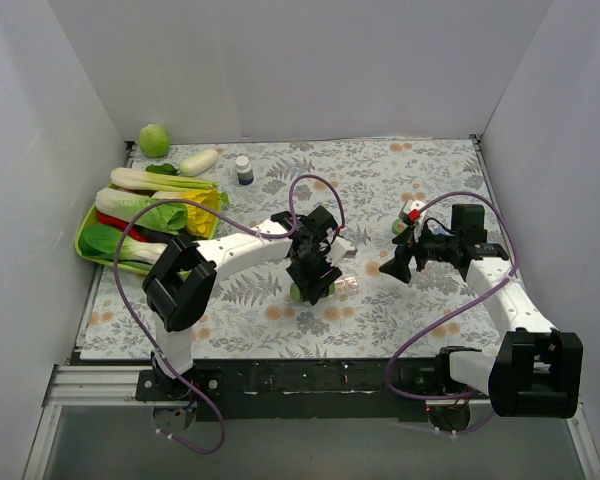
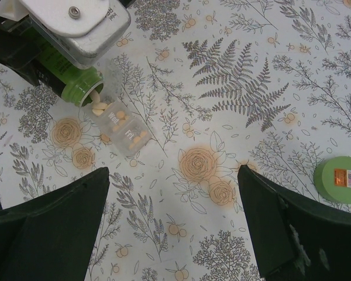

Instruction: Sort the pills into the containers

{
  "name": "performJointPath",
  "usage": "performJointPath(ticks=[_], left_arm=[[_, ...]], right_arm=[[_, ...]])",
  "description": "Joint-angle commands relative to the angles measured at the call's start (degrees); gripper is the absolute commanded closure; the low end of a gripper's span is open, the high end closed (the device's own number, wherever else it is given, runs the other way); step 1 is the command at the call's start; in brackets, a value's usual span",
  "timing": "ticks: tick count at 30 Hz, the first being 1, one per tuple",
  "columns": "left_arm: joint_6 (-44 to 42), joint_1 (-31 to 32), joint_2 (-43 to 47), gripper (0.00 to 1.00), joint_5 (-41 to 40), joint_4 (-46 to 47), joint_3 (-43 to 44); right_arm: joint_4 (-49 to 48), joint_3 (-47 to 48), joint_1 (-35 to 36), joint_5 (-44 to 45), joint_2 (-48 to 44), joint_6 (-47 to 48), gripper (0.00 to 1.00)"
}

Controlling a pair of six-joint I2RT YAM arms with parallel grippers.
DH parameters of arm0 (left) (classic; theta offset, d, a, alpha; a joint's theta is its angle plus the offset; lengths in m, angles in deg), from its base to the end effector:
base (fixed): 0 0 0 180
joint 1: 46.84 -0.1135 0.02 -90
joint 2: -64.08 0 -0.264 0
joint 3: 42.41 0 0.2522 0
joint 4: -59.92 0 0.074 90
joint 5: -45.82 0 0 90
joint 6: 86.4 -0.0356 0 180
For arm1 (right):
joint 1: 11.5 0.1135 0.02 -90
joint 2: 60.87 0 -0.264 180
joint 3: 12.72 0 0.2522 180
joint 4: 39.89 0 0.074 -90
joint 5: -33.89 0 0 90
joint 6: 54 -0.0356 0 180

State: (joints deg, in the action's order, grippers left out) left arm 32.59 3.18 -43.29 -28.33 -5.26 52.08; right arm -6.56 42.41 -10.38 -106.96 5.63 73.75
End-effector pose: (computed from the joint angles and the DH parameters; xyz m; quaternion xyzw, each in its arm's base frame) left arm 0.2284 -0.2875 0.2033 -0.1939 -0.9659 0.1713 0.0078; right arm 0.2300 0.0321 0.2380 -0.4332 0.7310 0.2669 0.4547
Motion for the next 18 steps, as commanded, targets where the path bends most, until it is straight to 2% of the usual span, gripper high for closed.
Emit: performJointPath(ticks=[1,11,18], left_arm=[[0.0,0.2,1.9,1.00,0.1,0.7,0.7],[0.2,0.3,5.3,1.00,1.1,5.4,-3.2],[0.2,0.3,10.5,1.00,2.3,12.6,-11.2]], right_arm=[[-0.1,1.5,-0.3,-0.2,0.1,0.7,0.02],[-0.1,1.4,-0.3,0.0,0.1,1.0,0.02],[-0.1,1.3,-0.4,0.4,0.5,1.4,0.02]])
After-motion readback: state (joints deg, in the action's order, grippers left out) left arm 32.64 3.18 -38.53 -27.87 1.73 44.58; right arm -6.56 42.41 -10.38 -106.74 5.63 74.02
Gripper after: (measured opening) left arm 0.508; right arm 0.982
